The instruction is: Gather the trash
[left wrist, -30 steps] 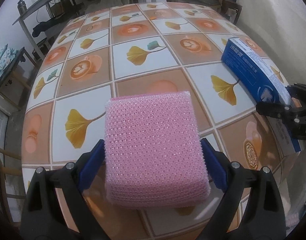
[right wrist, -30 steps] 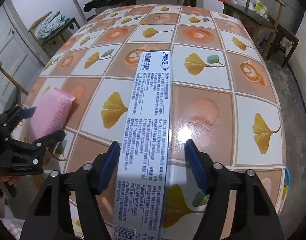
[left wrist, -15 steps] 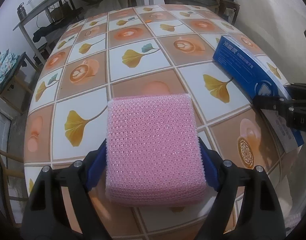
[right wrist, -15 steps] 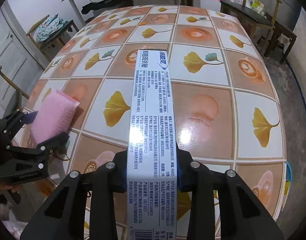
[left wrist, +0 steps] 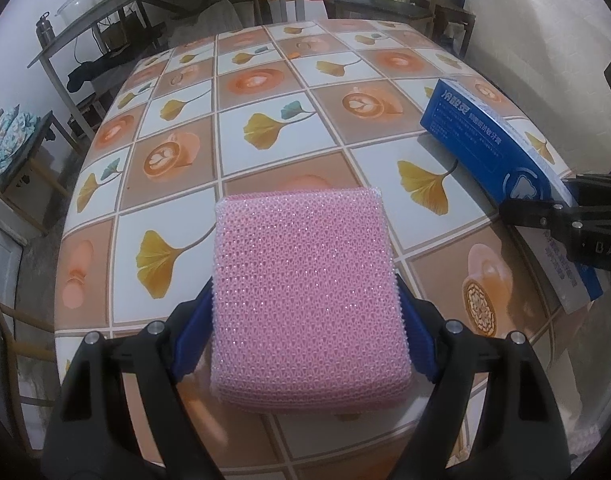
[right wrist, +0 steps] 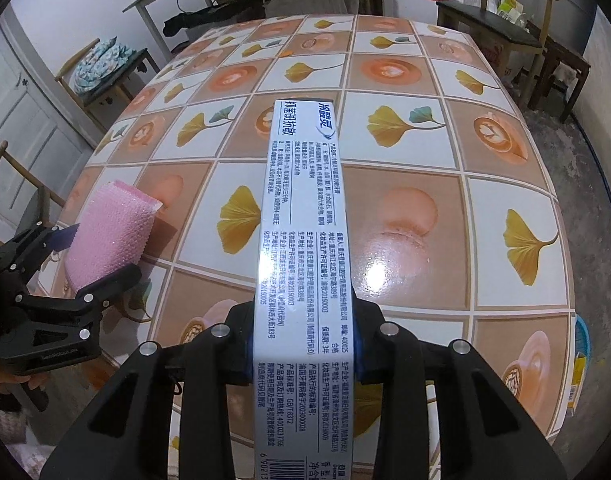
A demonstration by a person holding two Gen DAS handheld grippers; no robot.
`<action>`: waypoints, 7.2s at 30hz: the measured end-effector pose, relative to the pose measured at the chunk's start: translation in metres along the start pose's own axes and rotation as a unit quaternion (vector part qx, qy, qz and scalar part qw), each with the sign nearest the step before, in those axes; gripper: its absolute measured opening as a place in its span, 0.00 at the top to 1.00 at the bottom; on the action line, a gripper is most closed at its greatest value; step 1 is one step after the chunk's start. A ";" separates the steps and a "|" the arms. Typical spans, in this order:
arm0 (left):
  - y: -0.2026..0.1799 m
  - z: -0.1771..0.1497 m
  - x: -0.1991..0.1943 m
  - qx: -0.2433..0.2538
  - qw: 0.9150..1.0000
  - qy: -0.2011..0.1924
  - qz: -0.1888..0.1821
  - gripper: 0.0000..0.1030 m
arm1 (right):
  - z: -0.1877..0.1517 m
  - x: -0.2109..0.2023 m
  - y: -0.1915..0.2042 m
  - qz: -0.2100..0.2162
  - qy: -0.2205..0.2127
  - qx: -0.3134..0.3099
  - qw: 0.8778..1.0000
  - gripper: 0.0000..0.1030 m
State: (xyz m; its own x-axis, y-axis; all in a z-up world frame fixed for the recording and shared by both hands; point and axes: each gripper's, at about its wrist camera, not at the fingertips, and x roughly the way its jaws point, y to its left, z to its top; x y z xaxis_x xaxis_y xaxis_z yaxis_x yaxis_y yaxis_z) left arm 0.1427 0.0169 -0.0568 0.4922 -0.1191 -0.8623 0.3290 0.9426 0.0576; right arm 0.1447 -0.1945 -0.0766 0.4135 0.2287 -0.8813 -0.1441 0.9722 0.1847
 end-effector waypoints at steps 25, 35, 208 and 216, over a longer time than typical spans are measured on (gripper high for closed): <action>-0.008 0.002 -0.017 0.017 0.999 -0.024 0.020 0.25 | -0.002 -0.013 0.000 0.007 -0.018 0.000 1.000 0.68; -0.012 0.005 -0.028 0.021 0.999 -0.040 0.017 0.25 | -0.005 -0.025 -0.002 0.007 -0.036 0.002 0.999 0.68; -0.097 0.083 -0.031 -0.001 0.955 -0.083 -0.285 0.18 | -0.186 0.042 -0.452 -0.306 0.037 0.393 0.866 0.67; -0.095 0.082 -0.036 -0.003 0.952 -0.090 -0.292 0.18 | -0.197 0.032 -0.429 -0.316 0.052 0.393 0.862 0.50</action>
State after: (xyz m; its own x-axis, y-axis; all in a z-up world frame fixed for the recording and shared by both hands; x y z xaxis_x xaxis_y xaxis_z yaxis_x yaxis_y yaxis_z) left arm 0.1598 -0.0935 0.0105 0.3563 -0.6751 -0.6460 0.5851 0.7002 -0.4090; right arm 0.0430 -0.6146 -0.2696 0.0971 -0.3243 -0.9409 0.7504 0.6449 -0.1448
